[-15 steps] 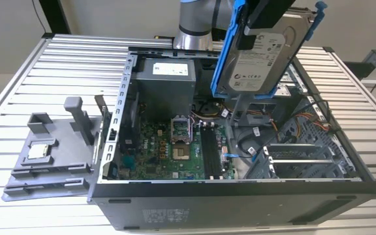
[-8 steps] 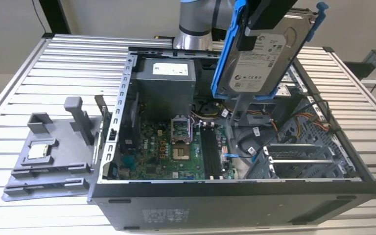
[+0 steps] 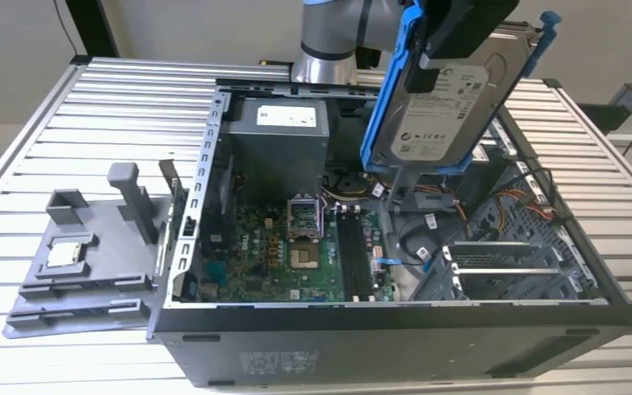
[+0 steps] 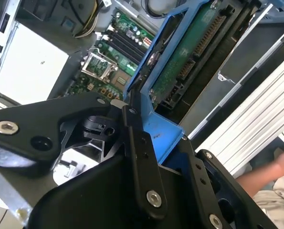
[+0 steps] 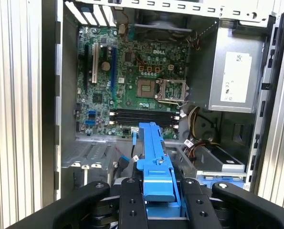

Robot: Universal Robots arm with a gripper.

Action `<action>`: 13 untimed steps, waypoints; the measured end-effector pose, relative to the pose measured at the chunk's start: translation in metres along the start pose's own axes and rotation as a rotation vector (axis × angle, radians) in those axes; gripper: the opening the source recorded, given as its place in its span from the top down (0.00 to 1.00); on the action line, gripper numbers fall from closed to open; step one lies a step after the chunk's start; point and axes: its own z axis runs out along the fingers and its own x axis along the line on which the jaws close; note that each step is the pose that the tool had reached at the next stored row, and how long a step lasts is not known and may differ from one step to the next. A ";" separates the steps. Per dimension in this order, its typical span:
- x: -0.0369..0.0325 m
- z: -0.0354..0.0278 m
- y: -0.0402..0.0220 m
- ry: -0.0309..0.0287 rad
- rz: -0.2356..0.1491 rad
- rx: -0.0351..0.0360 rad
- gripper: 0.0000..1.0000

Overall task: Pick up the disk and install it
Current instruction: 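Pick up the disk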

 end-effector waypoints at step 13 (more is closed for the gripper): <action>0.0232 0.0071 -0.0106 -0.0136 0.001 0.0053 1.00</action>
